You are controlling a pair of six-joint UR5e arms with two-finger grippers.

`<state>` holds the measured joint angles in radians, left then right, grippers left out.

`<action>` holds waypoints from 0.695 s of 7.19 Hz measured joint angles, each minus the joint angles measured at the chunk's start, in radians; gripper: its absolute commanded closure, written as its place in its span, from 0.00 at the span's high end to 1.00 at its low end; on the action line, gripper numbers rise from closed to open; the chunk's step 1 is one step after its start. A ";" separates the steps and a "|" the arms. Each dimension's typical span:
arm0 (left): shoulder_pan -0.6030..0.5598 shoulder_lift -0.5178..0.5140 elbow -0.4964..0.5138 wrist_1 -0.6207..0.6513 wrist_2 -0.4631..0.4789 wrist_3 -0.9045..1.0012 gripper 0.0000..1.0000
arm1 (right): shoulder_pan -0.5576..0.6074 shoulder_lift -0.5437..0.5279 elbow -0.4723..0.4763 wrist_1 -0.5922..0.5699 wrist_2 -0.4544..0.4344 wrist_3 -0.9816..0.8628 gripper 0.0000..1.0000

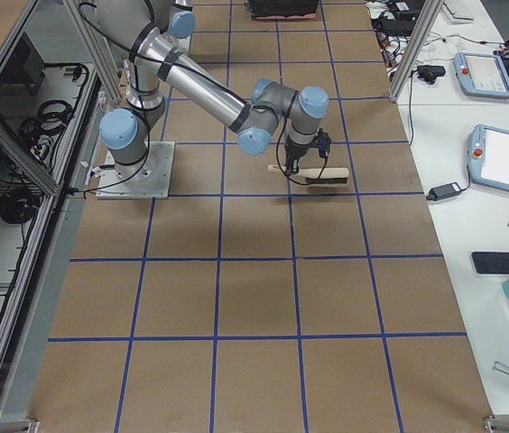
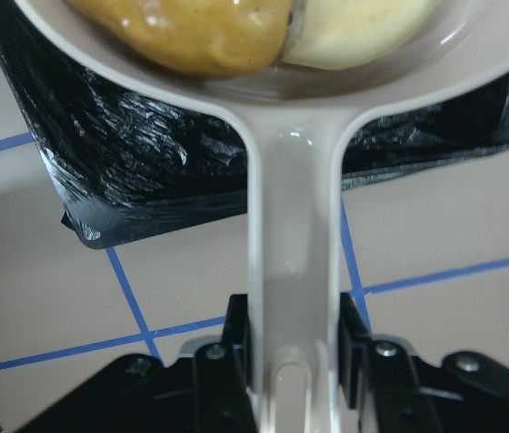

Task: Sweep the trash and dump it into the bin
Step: 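Tilt the dustpan with the left gripper to dump items into the bin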

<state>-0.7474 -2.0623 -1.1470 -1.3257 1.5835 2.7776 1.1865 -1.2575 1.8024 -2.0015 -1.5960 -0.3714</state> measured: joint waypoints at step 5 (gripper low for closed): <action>-0.011 -0.004 -0.007 0.101 0.048 0.239 0.12 | -0.022 0.025 -0.006 -0.010 0.009 -0.036 0.00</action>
<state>-0.7580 -2.0660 -1.1543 -1.2251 1.6313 3.0167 1.1645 -1.2327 1.7960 -2.0110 -1.5873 -0.4072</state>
